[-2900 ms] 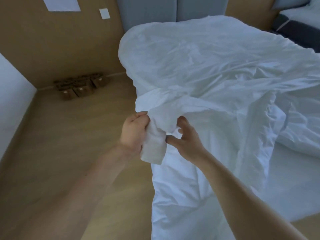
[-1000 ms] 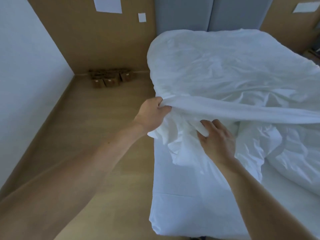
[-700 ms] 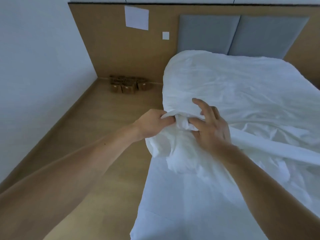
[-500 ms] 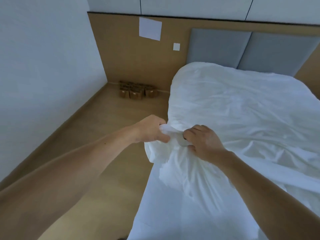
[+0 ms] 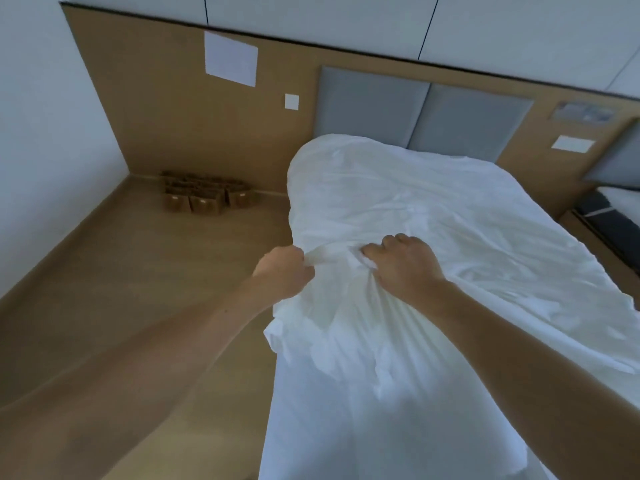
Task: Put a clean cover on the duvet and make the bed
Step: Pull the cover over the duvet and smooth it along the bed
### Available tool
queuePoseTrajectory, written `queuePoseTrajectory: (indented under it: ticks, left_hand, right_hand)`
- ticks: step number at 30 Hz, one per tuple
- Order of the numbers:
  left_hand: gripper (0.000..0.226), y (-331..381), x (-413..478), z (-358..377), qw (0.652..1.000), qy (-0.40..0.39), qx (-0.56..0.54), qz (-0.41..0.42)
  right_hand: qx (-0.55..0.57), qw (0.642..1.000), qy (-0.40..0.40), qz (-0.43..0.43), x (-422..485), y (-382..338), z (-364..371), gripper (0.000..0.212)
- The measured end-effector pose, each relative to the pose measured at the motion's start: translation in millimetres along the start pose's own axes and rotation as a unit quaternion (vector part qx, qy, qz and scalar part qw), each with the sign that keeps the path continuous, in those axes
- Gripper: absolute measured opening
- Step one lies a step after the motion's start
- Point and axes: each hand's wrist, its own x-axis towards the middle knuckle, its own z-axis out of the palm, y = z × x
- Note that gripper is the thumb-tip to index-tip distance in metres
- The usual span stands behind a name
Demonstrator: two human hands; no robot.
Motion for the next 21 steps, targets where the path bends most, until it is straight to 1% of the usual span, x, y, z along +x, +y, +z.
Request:
queuePoseTrajectory:
  ticks: [1,2,4,5,6,7,9,11,12,13,14,16,19,21]
  left_hand:
    - [0.029,-4,10,0,0.996,-0.016,-0.084,0.013]
    - [0.032,-5,19,0,0.984,-0.024,-0.173,0.02]
    - [0.028,4,27,-2,0.947,-0.024,-0.321,0.026]
    - [0.026,11,29,-3,0.934,-0.022,-0.355,0.041]
    - [0.025,19,31,-4,0.929,-0.022,-0.363,0.068]
    - [0.026,27,32,-5,0.93,-0.026,-0.351,0.104]
    - [0.027,39,34,-7,0.944,-0.02,-0.271,0.188]
    - [0.019,48,34,-9,0.954,-0.004,-0.162,0.252]
    - [0.02,51,33,-9,0.954,-0.003,-0.124,0.275]
    - [0.018,53,31,-10,0.951,-0.01,-0.108,0.291]
    - [0.016,55,28,-14,0.948,-0.016,-0.108,0.3]
    - [0.029,60,25,-25,0.952,-0.009,-0.081,0.296]
    - [0.037,68,20,-44,0.966,0.02,0.033,0.256]
    - [0.039,76,13,-52,0.964,0.055,0.118,0.231]
  right_hand:
    - [-0.008,1.0,-0.015,0.007,7,-3,1,0.041]
    - [-0.013,1.0,-0.023,0.012,12,-7,2,0.042]
    - [-0.022,0.998,-0.065,0.014,16,-15,3,0.041]
    - [-0.02,0.995,-0.098,0.012,15,-17,3,0.041]
    - [-0.003,0.994,-0.112,0.016,14,-15,5,0.041]
    - [0.024,0.992,-0.12,0.022,12,-13,3,0.041]
    - [0.082,0.991,-0.103,0.036,9,-6,3,0.038]
    - [0.124,0.988,-0.083,0.03,7,2,4,0.025]
    - [0.172,0.982,-0.071,0.023,6,6,6,0.02]
    - [0.232,0.971,-0.052,0.017,5,10,6,0.029]
    - [0.289,0.957,-0.024,0.011,4,11,8,0.033]
    - [0.364,0.929,0.057,0.022,5,13,9,0.021]
    - [0.42,0.897,0.122,0.061,13,11,8,0.013]
    - [0.422,0.892,0.148,0.071,21,9,6,0.014]
